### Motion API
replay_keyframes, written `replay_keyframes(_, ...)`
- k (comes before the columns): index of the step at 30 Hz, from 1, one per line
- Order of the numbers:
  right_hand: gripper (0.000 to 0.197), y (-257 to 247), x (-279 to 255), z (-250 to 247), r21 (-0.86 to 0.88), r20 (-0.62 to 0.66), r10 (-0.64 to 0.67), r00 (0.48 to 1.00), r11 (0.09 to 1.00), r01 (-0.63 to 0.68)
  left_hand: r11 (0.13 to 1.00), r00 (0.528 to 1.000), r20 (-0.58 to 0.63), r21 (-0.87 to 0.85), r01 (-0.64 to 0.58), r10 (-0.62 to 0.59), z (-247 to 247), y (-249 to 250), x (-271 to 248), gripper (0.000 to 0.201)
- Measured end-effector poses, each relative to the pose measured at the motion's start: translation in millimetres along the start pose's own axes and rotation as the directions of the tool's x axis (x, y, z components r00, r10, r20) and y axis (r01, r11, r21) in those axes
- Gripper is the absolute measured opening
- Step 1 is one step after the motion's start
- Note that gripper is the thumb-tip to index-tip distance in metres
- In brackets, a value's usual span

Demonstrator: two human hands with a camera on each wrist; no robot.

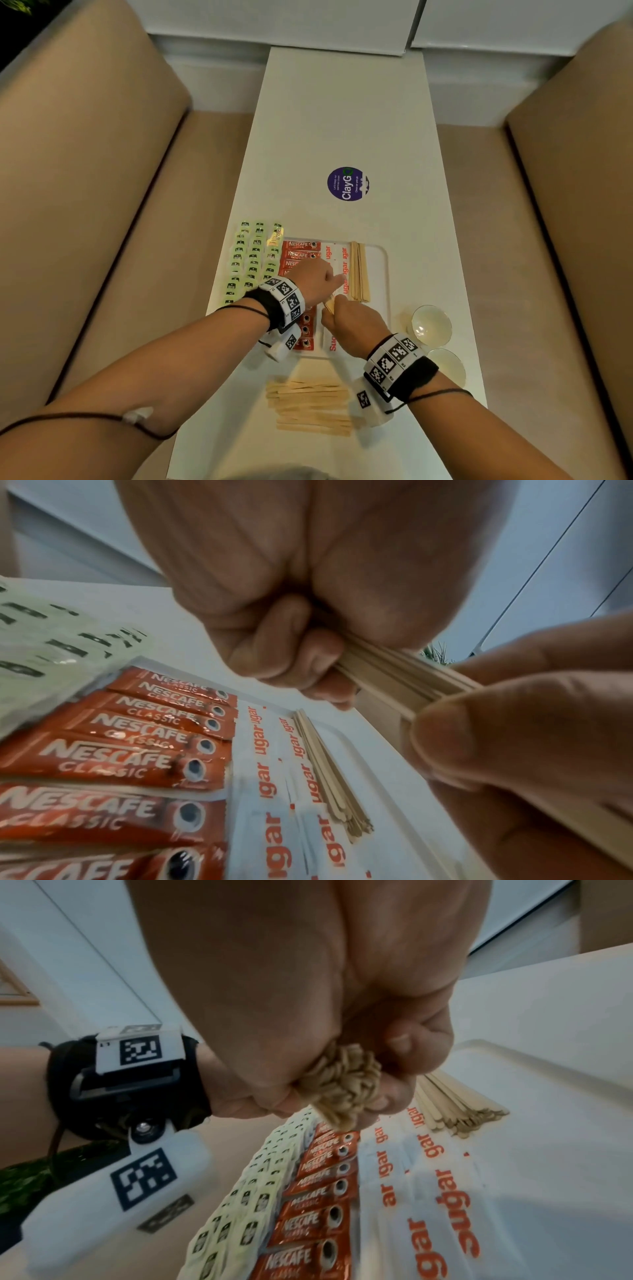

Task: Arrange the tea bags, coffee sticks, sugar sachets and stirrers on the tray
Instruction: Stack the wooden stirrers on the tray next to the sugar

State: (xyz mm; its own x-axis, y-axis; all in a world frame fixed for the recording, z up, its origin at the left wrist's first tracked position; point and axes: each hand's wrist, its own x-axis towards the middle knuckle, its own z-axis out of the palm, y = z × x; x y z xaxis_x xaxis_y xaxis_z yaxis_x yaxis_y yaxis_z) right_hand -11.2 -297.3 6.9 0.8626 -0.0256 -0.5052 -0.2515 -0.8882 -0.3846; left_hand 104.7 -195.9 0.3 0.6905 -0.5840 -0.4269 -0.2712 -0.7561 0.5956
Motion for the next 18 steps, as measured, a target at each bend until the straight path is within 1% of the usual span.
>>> replay_keyframes(2, 0.038, 6.1, 10.1, -2.5, 0.036, -0.020, 0.050, 0.999, 0.998, -0.049, 0.999, 0.998, -0.055, -0.051, 0.004, -0.007, -0.1, 3.6, 11.5, 0.048)
replay_keyframes(4, 0.039, 14.4, 20.7, -4.0, 0.072, -0.040, 0.109, 0.993, 0.992, -0.106, 0.992, 0.996, -0.086, -0.128, 0.016, -0.027, -1.7, 6.3, 22.6, 0.044)
replay_keyframes(7, 0.037, 28.4, 34.3, -12.8, 0.115, -0.072, 0.228, 0.971, 0.969, -0.220, 0.980, 0.989, -0.133, -0.195, 0.034, -0.061, -5.5, 6.8, 39.5, 0.046)
replay_keyframes(10, 0.038, 43.5, 49.5, -22.9, 0.124, -0.096, 0.315, 0.944, 0.945, -0.303, 0.994, 0.987, -0.150, -0.105, 0.042, -0.057, -4.5, 4.3, 54.2, 0.038)
replay_keyframes(13, 0.033, 54.3, 65.5, -30.9, 0.157, -0.081, 0.404, 0.911, 0.908, -0.389, 0.999, 0.995, -0.090, -0.011, 0.049, -0.050, 4.4, 1.1, 66.6, 0.026)
replay_keyframes(15, 0.032, 59.2, 73.8, -34.4, 0.179, -0.075, 0.455, 0.887, 0.881, -0.437, 0.998, 0.997, -0.054, 0.025, 0.060, -0.058, 12.4, -1.3, 73.9, 0.028)
replay_keyframes(18, 0.028, 62.9, 81.5, -35.2, 0.180, -0.047, 0.483, 0.874, 0.865, -0.468, 0.995, 0.998, -0.011, 0.079, 0.066, -0.066, 22.8, -1.9, 82.5, 0.035)
